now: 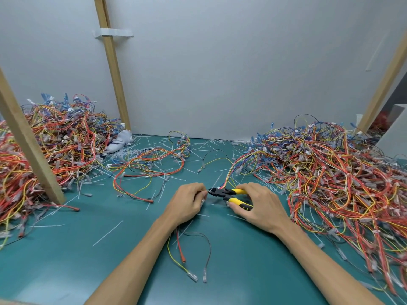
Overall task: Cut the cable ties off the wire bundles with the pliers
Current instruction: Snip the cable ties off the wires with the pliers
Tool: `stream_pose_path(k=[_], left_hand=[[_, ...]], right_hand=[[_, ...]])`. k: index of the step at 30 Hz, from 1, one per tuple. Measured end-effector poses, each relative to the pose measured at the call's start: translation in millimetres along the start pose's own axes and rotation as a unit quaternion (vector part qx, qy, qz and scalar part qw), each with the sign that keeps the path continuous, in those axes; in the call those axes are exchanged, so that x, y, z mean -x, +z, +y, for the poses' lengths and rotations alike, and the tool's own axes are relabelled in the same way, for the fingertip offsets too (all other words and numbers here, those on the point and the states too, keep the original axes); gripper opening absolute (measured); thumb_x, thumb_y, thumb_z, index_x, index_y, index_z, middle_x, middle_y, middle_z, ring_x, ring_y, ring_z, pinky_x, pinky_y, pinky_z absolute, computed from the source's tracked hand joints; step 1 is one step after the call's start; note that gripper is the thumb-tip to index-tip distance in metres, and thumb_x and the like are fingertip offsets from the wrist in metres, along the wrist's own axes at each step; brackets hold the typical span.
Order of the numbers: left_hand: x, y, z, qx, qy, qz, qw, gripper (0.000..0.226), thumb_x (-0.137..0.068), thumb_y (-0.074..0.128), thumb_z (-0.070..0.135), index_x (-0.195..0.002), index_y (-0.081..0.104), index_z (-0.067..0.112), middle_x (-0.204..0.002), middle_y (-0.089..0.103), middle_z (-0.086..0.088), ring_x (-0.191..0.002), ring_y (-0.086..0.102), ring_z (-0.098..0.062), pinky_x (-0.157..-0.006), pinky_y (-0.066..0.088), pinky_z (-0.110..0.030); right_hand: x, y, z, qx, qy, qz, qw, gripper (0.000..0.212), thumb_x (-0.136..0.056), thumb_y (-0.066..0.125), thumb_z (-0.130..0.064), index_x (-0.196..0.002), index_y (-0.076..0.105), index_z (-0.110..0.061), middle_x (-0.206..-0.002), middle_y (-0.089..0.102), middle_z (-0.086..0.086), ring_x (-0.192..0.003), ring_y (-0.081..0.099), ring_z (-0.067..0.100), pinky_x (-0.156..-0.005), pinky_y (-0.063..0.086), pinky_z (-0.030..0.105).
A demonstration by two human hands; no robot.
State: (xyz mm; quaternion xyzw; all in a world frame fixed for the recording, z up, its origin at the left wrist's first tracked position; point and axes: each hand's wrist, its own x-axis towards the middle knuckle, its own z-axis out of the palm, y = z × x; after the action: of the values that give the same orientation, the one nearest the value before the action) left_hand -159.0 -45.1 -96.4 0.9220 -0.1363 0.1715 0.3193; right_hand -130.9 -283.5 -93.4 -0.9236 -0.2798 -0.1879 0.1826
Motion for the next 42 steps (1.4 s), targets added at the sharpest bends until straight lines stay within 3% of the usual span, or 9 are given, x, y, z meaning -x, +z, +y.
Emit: stream_pose_path(k=[8, 12, 17, 26, 32, 42], left_hand=[[-0.2, -0.8, 0.5, 0.004, -0.005, -0.008, 1.0, 0.021, -0.092, 0.051, 0.008, -0.074, 0.056, 0.018, -0.061, 0.051, 0.013, -0.063, 0.048, -0.004, -0.059, 0.034, -0.02], [-0.1, -1.1, 1.0, 0.009, -0.012, -0.012, 1.0, 0.022, -0.092, 0.051, 0.007, -0.074, 0.057, 0.017, -0.061, 0.053, 0.009, -0.062, 0.049, -0.01, -0.06, 0.037, -0.022], [0.0, -0.9, 0.8, 0.015, -0.022, -0.016, 1.0, 0.021, -0.093, 0.05, 0.008, -0.075, 0.061, 0.014, -0.061, 0.056, 0.005, -0.06, 0.048, -0.008, -0.056, 0.032, -0.015], [0.3, -2.5, 1.5, 0.03, -0.033, -0.023, 0.999, 0.021, -0.093, 0.05, 0.008, -0.075, 0.06, 0.015, -0.057, 0.053, 0.008, -0.056, 0.046, -0.009, -0.057, 0.035, -0.021], [0.1, -1.7, 0.8, 0.034, -0.043, -0.035, 0.998, 0.023, -0.094, 0.049, 0.01, -0.074, 0.059, 0.017, -0.061, 0.058, 0.003, -0.059, 0.051, -0.016, -0.062, 0.042, -0.032], [-1.1, 1.6, -1.1, 0.041, -0.036, -0.004, 0.998, 0.024, -0.096, 0.051, 0.018, -0.073, 0.058, 0.022, -0.059, 0.057, 0.005, -0.058, 0.05, -0.011, -0.06, 0.04, -0.027]], right_hand=[[0.0, -0.8, -2.3, -0.012, -0.012, -0.011, 1.0, 0.047, -0.084, 0.061, -0.06, -0.117, 0.059, -0.027, -0.102, 0.06, -0.013, -0.092, 0.054, 0.009, -0.082, 0.042, 0.027], [0.0, -0.2, -2.2, -0.005, -0.004, -0.031, 1.0, 0.042, -0.086, 0.058, -0.062, -0.112, 0.057, -0.029, -0.095, 0.06, -0.013, -0.087, 0.056, 0.009, -0.075, 0.046, 0.028], [-0.8, 3.3, -2.6, 0.029, -0.004, -0.057, 0.998, 0.039, -0.089, 0.049, -0.065, -0.102, 0.053, -0.029, -0.087, 0.059, -0.011, -0.079, 0.056, 0.014, -0.066, 0.045, 0.033], [0.2, 3.8, -2.6, 0.021, -0.018, -0.024, 0.999, 0.04, -0.087, 0.052, -0.064, -0.108, 0.056, -0.031, -0.088, 0.057, -0.013, -0.082, 0.055, 0.01, -0.067, 0.044, 0.029], [-1.1, 4.1, -6.3, 0.035, 0.009, -0.055, 0.998, 0.039, -0.088, 0.049, -0.064, -0.085, 0.052, -0.025, -0.075, 0.058, -0.006, -0.071, 0.055, 0.018, -0.062, 0.045, 0.033], [-1.0, -0.1, -5.8, 0.038, 0.018, -0.03, 0.999, 0.044, -0.089, 0.048, -0.063, -0.077, 0.057, -0.022, -0.063, 0.057, -0.005, -0.065, 0.054, 0.018, -0.056, 0.037, 0.032]])
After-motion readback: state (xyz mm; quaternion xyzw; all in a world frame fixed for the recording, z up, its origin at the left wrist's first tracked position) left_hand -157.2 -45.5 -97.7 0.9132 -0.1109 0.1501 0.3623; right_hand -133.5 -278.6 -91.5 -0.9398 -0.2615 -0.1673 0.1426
